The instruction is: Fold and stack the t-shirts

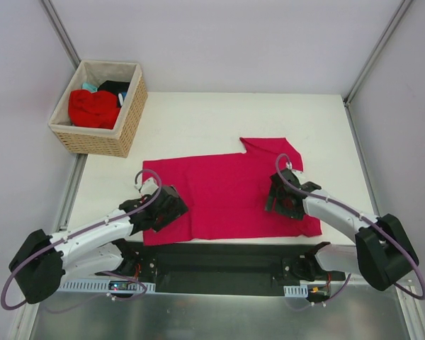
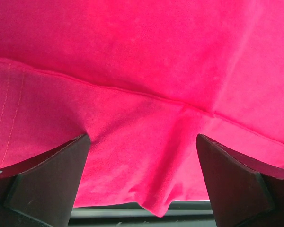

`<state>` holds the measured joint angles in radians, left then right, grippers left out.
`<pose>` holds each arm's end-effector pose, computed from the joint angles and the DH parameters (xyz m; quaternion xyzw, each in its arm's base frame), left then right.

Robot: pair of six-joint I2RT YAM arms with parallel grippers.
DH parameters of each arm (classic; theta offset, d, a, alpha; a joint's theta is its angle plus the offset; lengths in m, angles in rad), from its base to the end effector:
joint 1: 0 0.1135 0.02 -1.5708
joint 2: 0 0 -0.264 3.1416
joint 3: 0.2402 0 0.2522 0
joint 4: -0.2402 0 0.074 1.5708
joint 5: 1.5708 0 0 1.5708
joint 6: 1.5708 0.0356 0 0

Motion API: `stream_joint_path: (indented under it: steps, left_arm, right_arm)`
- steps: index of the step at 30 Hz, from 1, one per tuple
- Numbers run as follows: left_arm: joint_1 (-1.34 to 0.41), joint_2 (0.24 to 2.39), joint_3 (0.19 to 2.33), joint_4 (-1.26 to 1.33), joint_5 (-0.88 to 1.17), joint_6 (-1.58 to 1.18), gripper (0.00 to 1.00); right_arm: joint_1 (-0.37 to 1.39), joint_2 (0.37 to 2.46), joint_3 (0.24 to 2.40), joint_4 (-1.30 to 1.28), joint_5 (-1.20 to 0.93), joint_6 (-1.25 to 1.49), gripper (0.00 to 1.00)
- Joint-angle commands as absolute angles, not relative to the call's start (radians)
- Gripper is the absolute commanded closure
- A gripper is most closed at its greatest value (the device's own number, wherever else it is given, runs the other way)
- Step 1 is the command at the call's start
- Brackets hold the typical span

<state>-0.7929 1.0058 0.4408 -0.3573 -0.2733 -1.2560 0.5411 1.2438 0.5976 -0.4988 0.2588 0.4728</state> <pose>0.1353 -0.1237 0.1697 -0.2577 0.9040 -0.2026 0.2743 0.1861 0.1012 0.1652 -0.0058 0.9696 -0.0085 0.2444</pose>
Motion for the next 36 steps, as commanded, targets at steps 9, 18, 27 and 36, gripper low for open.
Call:
stream_joint_path:
  steps: [9, 18, 27, 36]
  left_arm:
    - [-0.804, 0.942, 0.463, -0.735, -0.393, -1.304, 0.01]
    - [-0.804, 0.997, 0.555, -0.723, -0.465, -1.235, 0.01]
    - [-0.792, 1.084, 0.762, -0.696, -0.517, -1.082, 0.01]
    - [-0.529, 1.131, 0.769, -0.534, -0.393, -0.959, 0.01]
  right_arm:
    - [0.577, 1.198, 0.6, -0.637, 0.305, 0.514, 0.18]
    - [0.58, 1.282, 0.707, -0.612, 0.34, 0.492, 0.18]
    - [0.578, 1.423, 0.986, -0.601, 0.423, 0.371, 0.18]
    - [0.48, 1.664, 1.299, -0.575, 0.405, 0.233, 0.19]
